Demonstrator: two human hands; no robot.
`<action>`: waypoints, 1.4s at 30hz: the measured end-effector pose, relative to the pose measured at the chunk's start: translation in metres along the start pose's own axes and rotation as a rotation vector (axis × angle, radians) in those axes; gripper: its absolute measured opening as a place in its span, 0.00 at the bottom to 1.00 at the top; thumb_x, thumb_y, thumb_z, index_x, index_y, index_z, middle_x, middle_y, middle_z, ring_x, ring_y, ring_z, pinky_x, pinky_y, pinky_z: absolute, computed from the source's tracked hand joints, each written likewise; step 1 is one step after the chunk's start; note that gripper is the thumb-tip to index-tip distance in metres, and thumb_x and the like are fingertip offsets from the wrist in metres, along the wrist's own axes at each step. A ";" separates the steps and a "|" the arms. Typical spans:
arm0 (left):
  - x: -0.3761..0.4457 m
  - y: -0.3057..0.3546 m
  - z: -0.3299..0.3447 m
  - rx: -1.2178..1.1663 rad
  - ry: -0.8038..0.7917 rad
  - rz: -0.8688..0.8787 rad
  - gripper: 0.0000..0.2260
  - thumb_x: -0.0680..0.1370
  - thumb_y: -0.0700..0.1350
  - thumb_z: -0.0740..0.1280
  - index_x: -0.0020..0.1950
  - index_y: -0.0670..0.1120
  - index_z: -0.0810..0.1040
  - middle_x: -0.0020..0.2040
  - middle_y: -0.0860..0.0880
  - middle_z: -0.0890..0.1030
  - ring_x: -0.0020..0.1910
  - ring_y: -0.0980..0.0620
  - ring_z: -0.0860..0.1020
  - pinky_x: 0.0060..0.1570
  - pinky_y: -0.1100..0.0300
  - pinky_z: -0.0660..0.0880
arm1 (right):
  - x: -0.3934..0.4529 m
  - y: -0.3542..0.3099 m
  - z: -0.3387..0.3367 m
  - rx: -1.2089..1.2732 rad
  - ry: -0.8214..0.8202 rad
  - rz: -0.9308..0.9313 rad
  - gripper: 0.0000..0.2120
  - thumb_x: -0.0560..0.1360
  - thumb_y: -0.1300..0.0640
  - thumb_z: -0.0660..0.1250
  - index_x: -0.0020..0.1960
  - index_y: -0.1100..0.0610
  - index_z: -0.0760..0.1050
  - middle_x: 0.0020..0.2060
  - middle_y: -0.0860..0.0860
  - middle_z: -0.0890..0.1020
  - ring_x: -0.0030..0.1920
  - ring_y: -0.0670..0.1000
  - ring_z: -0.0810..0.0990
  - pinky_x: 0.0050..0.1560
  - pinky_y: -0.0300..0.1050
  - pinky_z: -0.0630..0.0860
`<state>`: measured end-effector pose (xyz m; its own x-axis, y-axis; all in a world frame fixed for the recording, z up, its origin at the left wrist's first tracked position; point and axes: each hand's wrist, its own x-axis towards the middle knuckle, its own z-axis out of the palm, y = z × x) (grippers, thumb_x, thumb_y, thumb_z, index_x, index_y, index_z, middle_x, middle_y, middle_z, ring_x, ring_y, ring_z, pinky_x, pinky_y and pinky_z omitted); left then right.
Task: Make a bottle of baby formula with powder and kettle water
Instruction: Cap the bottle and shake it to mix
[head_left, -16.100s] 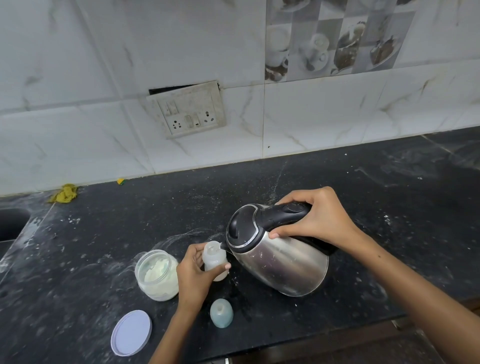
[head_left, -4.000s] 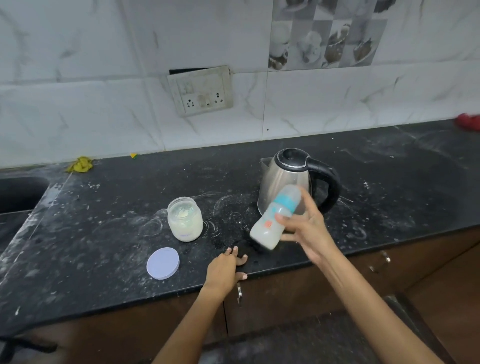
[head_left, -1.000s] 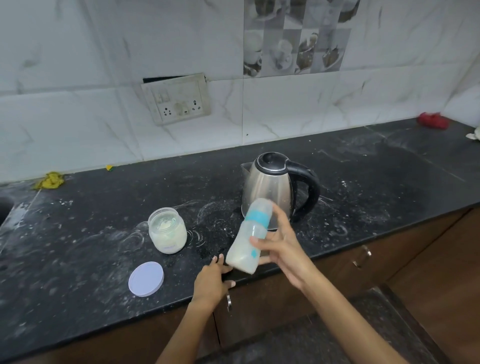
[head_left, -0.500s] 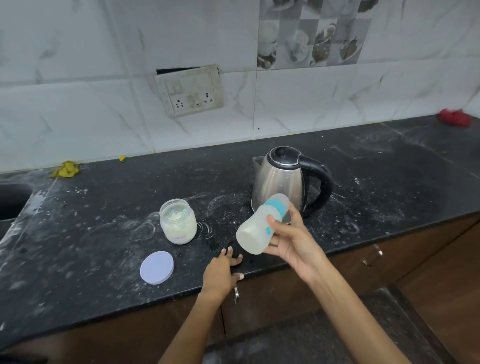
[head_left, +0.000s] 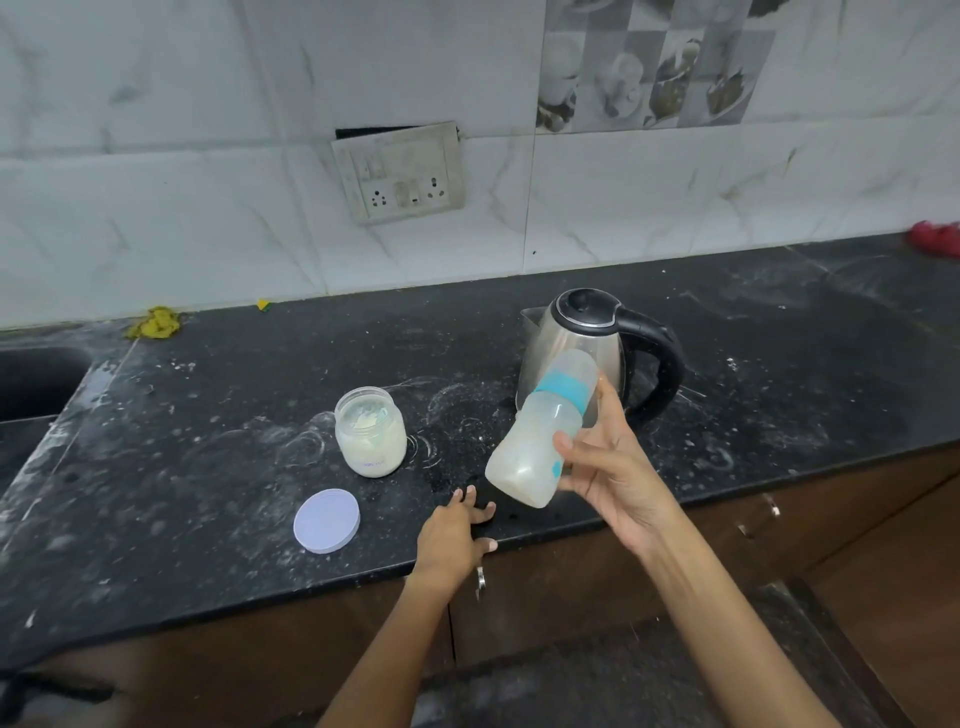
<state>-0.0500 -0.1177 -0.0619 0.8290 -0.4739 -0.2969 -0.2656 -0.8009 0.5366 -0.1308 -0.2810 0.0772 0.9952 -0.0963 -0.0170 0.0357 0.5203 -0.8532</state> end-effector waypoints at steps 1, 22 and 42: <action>0.001 0.000 0.000 0.010 0.001 0.006 0.26 0.76 0.47 0.70 0.73 0.58 0.67 0.78 0.52 0.56 0.78 0.51 0.52 0.75 0.52 0.56 | 0.003 0.001 0.001 0.069 0.029 -0.020 0.37 0.70 0.68 0.68 0.73 0.44 0.62 0.61 0.59 0.78 0.57 0.59 0.82 0.45 0.58 0.82; -0.001 -0.002 0.001 0.016 0.063 0.040 0.26 0.76 0.47 0.70 0.73 0.52 0.68 0.78 0.49 0.60 0.77 0.49 0.58 0.73 0.52 0.61 | -0.015 0.018 0.000 -0.237 0.240 0.145 0.34 0.61 0.60 0.80 0.65 0.55 0.73 0.47 0.52 0.86 0.48 0.50 0.86 0.46 0.46 0.81; 0.001 0.001 0.000 0.030 -0.010 0.017 0.27 0.76 0.47 0.69 0.73 0.57 0.66 0.79 0.52 0.54 0.79 0.51 0.50 0.75 0.51 0.54 | -0.003 -0.011 -0.017 -0.367 0.225 -0.062 0.44 0.70 0.68 0.72 0.73 0.38 0.55 0.57 0.58 0.81 0.55 0.58 0.84 0.43 0.63 0.82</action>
<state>-0.0495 -0.1190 -0.0613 0.8195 -0.4911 -0.2954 -0.2944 -0.8030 0.5182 -0.1358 -0.3011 0.0776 0.9461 -0.3217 -0.0381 0.0200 0.1754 -0.9843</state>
